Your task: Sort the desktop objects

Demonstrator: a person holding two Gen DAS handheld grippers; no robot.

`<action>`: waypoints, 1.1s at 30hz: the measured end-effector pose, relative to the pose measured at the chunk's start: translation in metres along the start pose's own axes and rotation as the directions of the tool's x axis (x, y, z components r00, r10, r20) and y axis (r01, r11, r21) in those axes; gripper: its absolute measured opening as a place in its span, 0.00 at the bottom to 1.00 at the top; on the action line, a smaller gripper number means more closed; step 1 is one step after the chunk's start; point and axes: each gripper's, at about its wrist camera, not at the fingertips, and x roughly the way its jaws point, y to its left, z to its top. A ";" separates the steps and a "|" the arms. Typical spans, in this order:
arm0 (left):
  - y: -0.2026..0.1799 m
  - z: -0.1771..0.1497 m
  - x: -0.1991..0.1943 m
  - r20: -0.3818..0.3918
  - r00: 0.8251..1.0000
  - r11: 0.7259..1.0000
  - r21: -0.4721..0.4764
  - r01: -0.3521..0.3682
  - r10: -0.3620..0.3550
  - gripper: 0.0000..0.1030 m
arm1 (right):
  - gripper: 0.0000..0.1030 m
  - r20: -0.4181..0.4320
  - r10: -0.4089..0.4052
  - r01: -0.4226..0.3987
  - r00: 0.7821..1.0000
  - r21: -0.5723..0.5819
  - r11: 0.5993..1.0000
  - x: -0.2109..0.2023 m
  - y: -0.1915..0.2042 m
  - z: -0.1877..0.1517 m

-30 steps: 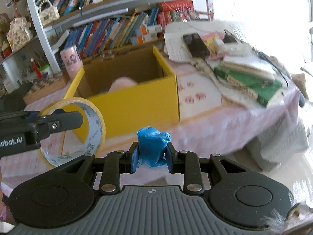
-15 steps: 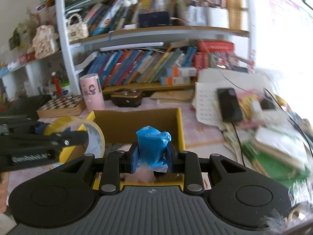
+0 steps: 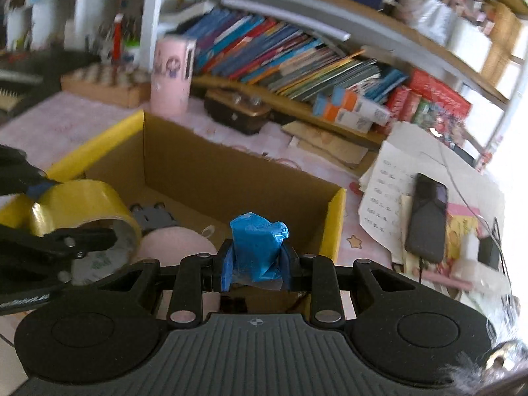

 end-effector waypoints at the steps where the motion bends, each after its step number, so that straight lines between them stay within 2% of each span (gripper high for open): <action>1: 0.000 -0.001 0.003 -0.010 1.000 1.000 0.000 -0.005 0.005 0.39 | 0.25 -0.015 0.003 -0.003 1.000 -0.024 1.000 0.007 0.000 0.003; 4: -0.005 -0.003 0.007 -0.014 1.000 0.999 0.047 -0.025 0.025 0.39 | 0.25 -0.095 0.031 -0.040 0.995 -0.094 0.995 0.027 0.005 0.009; 10: -0.009 -0.002 0.012 -0.013 0.999 0.998 0.051 -0.035 0.035 0.39 | 0.25 -0.238 0.047 -0.093 0.970 -0.184 0.979 0.056 0.017 0.007; 12: -0.011 -0.001 0.014 -0.017 0.999 0.998 0.051 -0.037 0.038 0.43 | 0.25 -0.251 0.057 -0.108 0.966 -0.194 0.975 0.057 0.019 0.007; 14: -0.010 0.001 0.013 -0.022 0.999 0.999 0.038 -0.027 0.028 0.57 | 0.26 -0.255 0.061 -0.114 0.965 -0.200 0.973 0.055 0.019 0.005; 15: -0.009 0.001 0.011 -0.021 1.000 0.999 0.024 -0.023 0.023 0.62 | 0.30 -0.242 0.063 -0.113 0.968 -0.198 0.974 0.052 0.019 0.004; 17: -0.006 -0.001 -0.002 0.020 0.999 1.000 -0.005 -0.027 0.028 0.81 | 0.39 -0.210 0.050 -0.094 0.976 -0.203 0.975 0.045 0.017 0.003; 22: -0.001 -0.010 -0.046 0.169 0.980 0.994 -0.030 -0.104 0.107 0.96 | 0.55 -0.095 0.056 -0.067 0.994 -0.118 0.991 0.010 0.007 0.004; 25: 0.009 -0.014 -0.068 0.216 0.960 0.983 -0.090 -0.162 0.178 0.98 | 0.68 -0.005 0.019 -0.019 1.000 -0.089 0.996 -0.018 0.008 -0.001; 28: 0.025 -0.022 -0.087 0.213 0.949 0.965 -0.171 -0.197 0.232 0.99 | 0.75 0.061 -0.017 0.021 0.998 -0.067 0.997 -0.043 0.013 -0.008; 31: 0.039 -0.036 -0.108 0.218 0.934 0.947 -0.223 -0.233 0.282 0.99 | 0.79 0.109 -0.047 0.048 0.993 -0.006 0.999 -0.066 0.018 -0.014; 33: 0.045 -0.048 -0.123 0.226 0.915 0.931 -0.227 -0.285 0.335 0.99 | 0.79 0.134 -0.083 0.076 0.987 0.055 0.996 -0.079 0.023 -0.018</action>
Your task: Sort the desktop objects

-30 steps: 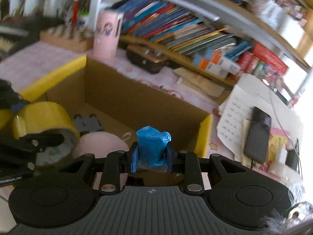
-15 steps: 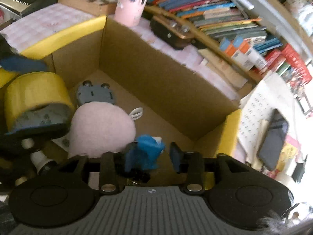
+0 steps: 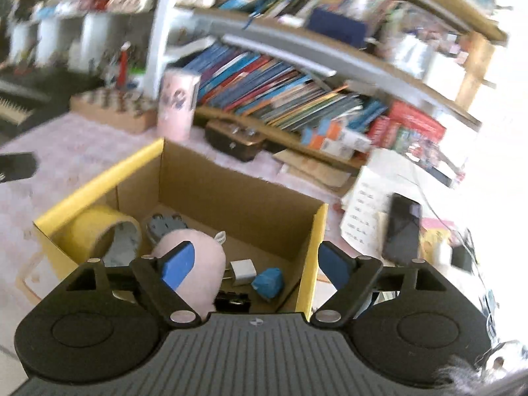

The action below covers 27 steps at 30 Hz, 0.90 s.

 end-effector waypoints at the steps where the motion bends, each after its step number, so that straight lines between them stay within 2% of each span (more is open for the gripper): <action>1: 0.005 -0.004 -0.007 0.015 0.999 0.999 0.014 -0.030 0.029 0.99 | 0.79 0.011 -0.016 0.016 1.000 0.031 0.999 -0.007 0.003 -0.002; 5: 0.022 -0.019 -0.033 0.040 0.995 0.994 0.044 -0.096 0.095 0.99 | 0.79 0.049 -0.061 0.052 0.997 0.169 0.984 -0.041 0.018 -0.011; 15: 0.064 -0.049 -0.089 -0.013 0.998 0.996 -0.069 -0.062 0.061 1.00 | 0.80 0.037 -0.105 0.082 0.994 0.391 0.917 -0.108 0.082 -0.042; 19: 0.077 -0.069 -0.108 -0.061 0.997 0.996 -0.062 -0.057 0.054 1.00 | 0.80 0.014 -0.105 0.090 0.994 0.414 0.906 -0.131 0.113 -0.059; 27: 0.102 -0.102 -0.141 -0.127 0.990 0.996 -0.055 -0.071 0.064 1.00 | 0.82 -0.041 -0.066 0.077 0.997 0.395 0.915 -0.165 0.176 -0.086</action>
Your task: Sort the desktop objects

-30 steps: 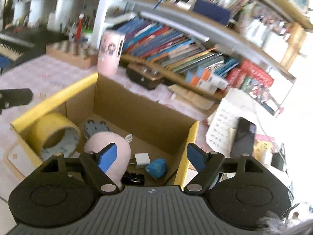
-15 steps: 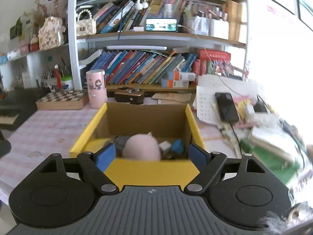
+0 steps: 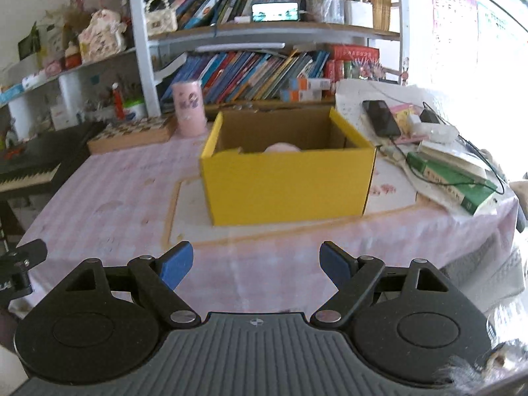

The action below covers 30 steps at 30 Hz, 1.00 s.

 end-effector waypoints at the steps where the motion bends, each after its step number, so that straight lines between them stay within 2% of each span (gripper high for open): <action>1: 0.002 -0.003 -0.002 -0.002 1.000 1.000 0.013 -0.002 0.003 1.00 | 0.83 -0.003 0.002 -0.002 1.000 -0.011 1.000 -0.003 0.005 -0.005; 8: 0.006 -0.017 -0.014 -0.009 1.000 0.997 0.077 0.028 -0.028 1.00 | 0.85 -0.034 0.003 -0.004 0.999 -0.014 1.000 -0.017 0.022 -0.023; 13: 0.005 -0.023 -0.017 -0.020 0.998 0.993 0.101 0.064 -0.063 1.00 | 0.90 -0.048 -0.001 0.001 0.999 0.004 1.000 -0.022 0.025 -0.030; 22: 0.005 -0.026 -0.021 -0.033 0.995 0.988 0.117 0.101 -0.098 1.00 | 0.93 -0.055 -0.002 0.003 0.998 0.008 1.000 -0.027 0.029 -0.034; 30: 0.010 -0.029 -0.021 -0.055 0.992 0.989 0.094 0.114 -0.109 1.00 | 0.94 -0.060 -0.002 0.002 0.998 -0.001 1.000 -0.032 0.033 -0.037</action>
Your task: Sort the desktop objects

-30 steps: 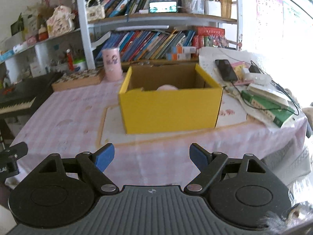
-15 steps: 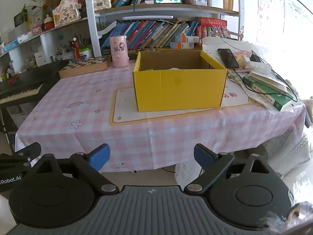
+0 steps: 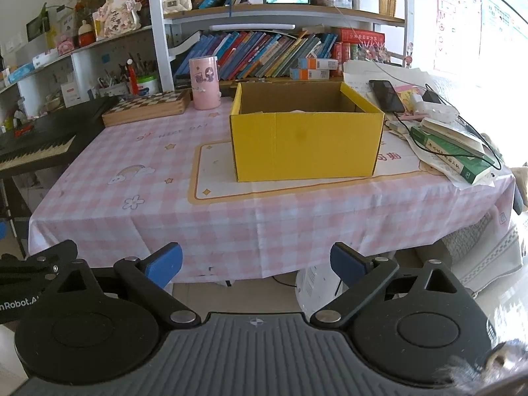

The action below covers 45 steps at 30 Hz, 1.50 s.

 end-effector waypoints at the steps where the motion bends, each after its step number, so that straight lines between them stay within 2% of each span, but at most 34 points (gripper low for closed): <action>1: 0.000 -0.001 0.000 -0.001 1.000 1.000 0.002 0.002 -0.002 1.00 | 0.94 -0.001 0.001 -0.001 1.000 0.000 1.000 0.000 0.000 0.000; 34: 0.011 -0.002 0.005 -0.022 0.999 0.999 -0.036 0.028 -0.029 1.00 | 0.95 -0.009 0.002 -0.003 1.000 -0.005 1.000 0.001 0.014 0.001; 45: 0.020 -0.005 0.006 -0.005 0.999 0.995 -0.090 0.050 -0.051 1.00 | 0.95 -0.025 0.013 -0.013 1.000 -0.011 1.000 0.005 0.017 0.000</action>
